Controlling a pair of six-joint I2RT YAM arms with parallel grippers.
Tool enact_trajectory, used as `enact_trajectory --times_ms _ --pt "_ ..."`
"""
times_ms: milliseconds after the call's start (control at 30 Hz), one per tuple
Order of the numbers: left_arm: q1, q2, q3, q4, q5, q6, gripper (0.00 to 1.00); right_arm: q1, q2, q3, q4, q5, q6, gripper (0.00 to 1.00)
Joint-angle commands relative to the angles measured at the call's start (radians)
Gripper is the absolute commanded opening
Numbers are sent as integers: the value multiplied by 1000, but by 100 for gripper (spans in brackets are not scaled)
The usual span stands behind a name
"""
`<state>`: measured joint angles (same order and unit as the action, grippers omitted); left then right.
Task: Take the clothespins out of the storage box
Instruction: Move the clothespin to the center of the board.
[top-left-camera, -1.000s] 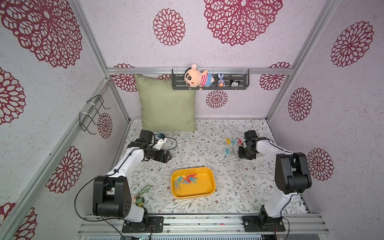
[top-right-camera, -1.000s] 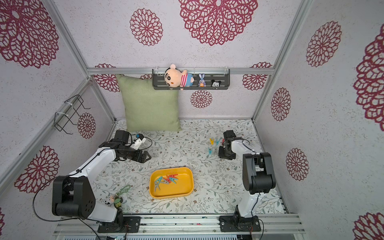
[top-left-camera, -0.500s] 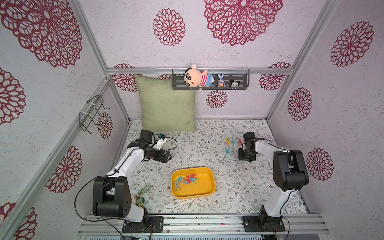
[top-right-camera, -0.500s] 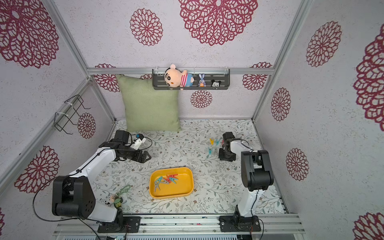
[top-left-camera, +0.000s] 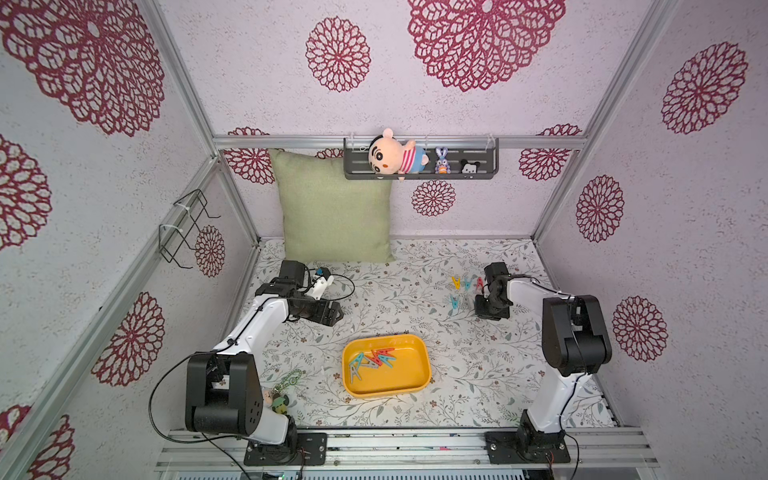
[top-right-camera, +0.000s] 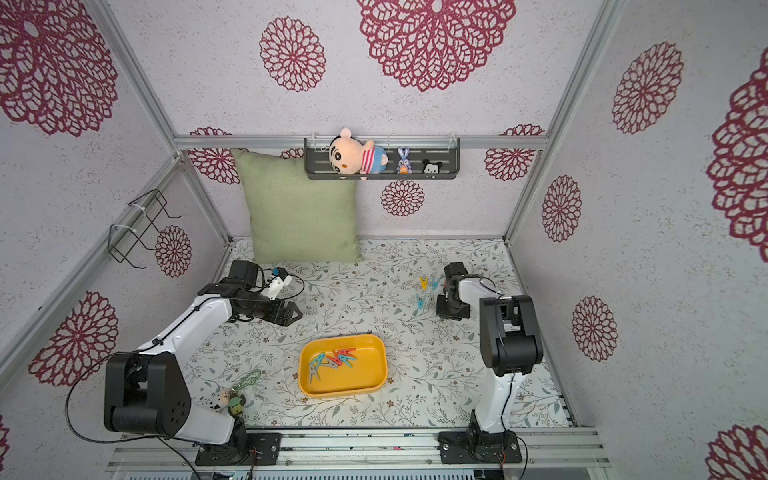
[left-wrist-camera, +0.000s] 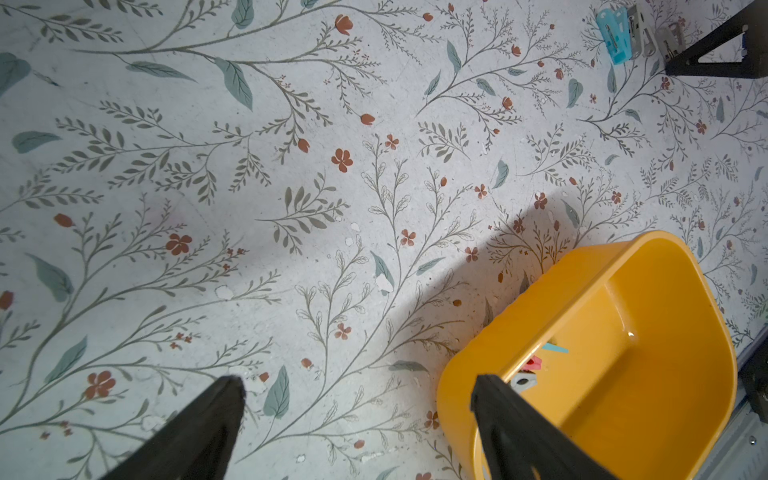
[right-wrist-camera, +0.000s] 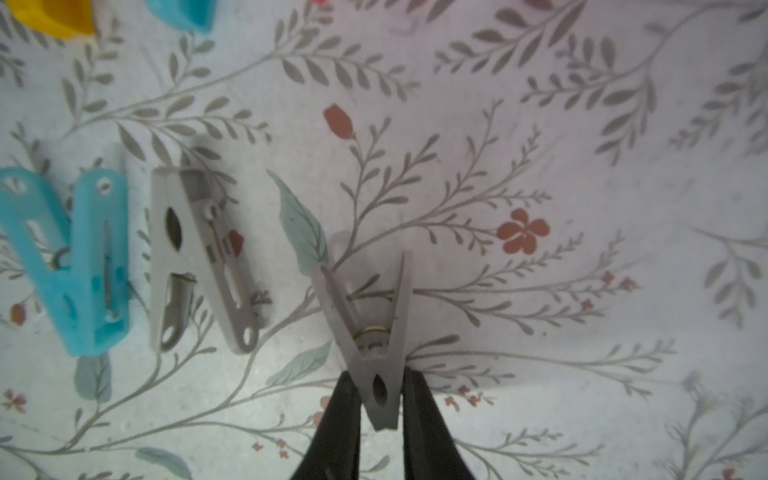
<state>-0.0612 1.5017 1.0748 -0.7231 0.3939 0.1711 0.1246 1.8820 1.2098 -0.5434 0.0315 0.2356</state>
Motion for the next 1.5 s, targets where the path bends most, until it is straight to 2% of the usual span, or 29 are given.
enact_trajectory --times_ms 0,500,600,767,933,1100,1233,1467 --pt "-6 -20 -6 4 3 5 94 4 33 33 -9 7 -17 14" --pt "-6 -22 -8 2 4 6 94 3 92 111 -27 -8 -13 14" --pt "-6 -23 -8 4 5 6 94 4 83 105 -28 -11 -12 21" --pt "-6 -21 -6 3 9 6 94 4 48 115 -53 -12 -11 40" --pt "-6 -21 -7 5 9 5 94 4 -33 144 -96 -30 0 43" --pt "-6 -20 -9 7 1 4 94 29 -183 145 -142 -41 27 46" --pt "-6 -20 -9 12 -3 0 94 120 -321 150 -188 -27 63 45" --pt "10 -9 -7 18 -24 -10 94 451 -457 95 -147 -62 162 36"
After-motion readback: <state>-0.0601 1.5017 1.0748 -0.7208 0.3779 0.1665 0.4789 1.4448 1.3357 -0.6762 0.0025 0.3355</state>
